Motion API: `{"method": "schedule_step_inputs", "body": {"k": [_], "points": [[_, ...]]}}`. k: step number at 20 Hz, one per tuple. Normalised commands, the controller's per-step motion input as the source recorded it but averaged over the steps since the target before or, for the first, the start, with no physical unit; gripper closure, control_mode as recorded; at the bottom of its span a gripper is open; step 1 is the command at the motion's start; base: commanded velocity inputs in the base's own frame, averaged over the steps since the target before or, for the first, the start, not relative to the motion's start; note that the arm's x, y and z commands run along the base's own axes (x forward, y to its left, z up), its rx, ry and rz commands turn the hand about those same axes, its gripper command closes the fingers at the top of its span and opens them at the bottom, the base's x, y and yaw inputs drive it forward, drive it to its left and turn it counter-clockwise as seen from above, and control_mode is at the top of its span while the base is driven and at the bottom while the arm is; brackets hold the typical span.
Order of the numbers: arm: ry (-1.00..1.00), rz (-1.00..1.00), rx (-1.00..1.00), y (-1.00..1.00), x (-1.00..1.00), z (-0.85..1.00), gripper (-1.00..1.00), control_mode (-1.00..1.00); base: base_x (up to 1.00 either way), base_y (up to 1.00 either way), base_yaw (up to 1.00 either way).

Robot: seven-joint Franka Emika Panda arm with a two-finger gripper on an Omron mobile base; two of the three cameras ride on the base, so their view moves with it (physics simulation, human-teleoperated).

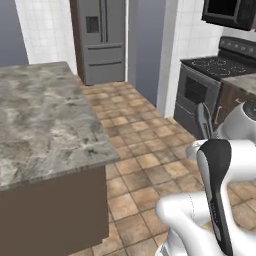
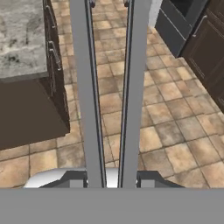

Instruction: Take the tongs from the drawer on the left and place them on the dining counter next to the tray containing the hot dog.

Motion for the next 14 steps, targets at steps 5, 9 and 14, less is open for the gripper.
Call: {"method": "schedule_step_inputs", "body": {"k": [5, 9, 14], "points": [[0.0, 0.0, 0.0, 0.0, 0.0, 0.0, 1.0, 1.0, 0.0, 0.4, 0.27], [0.0, 0.0, 0.0, 0.0, 0.0, 0.0, 1.0, 1.0, 0.0, 0.39, 0.28], [0.0, 0.0, 0.0, 0.0, 0.0, 0.0, 1.0, 1.0, -0.03, 0.38, 0.28]]}}
